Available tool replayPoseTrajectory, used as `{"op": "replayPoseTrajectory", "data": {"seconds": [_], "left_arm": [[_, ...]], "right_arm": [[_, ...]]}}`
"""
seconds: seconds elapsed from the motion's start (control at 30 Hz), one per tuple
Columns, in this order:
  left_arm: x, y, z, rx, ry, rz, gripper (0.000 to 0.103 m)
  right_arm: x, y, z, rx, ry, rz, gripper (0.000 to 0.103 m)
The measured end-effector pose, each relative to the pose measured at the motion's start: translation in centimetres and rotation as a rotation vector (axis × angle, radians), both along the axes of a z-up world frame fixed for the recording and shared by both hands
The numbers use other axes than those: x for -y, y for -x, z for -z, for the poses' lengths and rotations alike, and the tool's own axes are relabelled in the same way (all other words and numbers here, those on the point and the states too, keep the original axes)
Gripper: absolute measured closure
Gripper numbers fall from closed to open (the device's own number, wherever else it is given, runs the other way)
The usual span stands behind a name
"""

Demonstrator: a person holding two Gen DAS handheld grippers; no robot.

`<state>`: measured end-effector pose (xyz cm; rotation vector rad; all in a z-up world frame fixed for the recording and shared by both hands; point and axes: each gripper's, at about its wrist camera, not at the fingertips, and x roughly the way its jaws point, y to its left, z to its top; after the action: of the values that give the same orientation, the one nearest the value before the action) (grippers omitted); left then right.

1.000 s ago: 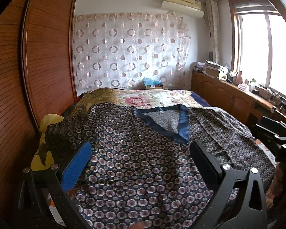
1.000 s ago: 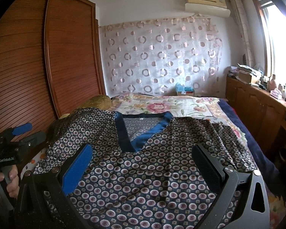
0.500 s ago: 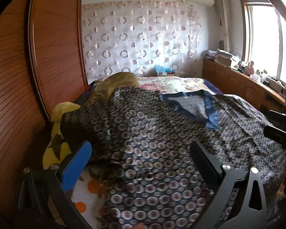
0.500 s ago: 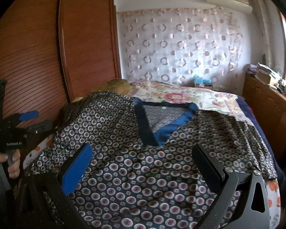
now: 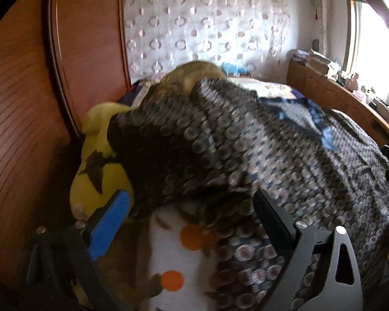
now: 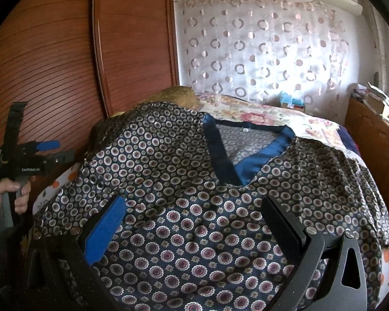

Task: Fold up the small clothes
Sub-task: 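Grasp the side edge of the dark patterned shirt with the left gripper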

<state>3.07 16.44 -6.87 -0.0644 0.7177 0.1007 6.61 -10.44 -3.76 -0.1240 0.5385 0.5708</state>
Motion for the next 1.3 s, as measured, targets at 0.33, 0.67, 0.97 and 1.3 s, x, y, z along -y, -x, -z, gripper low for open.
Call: {"op": "replayPoseTrajectory", "data": {"seconds": [0.33,0.67,0.97,1.3], "left_arm": [[-1.4,-2.3,2.5,-0.101,-0.048,0.012,0.039],[-3.3,-4.0,2.7,-0.122,-0.055,0.01,0.096],[-0.7,-3.5,-3.6,0.067,-0.057,0.069,0.099],[6.4,-4.6,-6.2,0.082,-0.082,0.222,0.089]], "right_arm": [[-2.2,-1.4,0.2,-0.019,0.031,-0.051,0.0],[-2.5,-0.8,0.7,-0.018,0.031,-0.07,0.0],[0.0,-1.0,0.4,-0.029,-0.01,-0.012,0.0],[2.3,-1.1,0.4,-0.039,-0.04,0.04,0.0]]}}
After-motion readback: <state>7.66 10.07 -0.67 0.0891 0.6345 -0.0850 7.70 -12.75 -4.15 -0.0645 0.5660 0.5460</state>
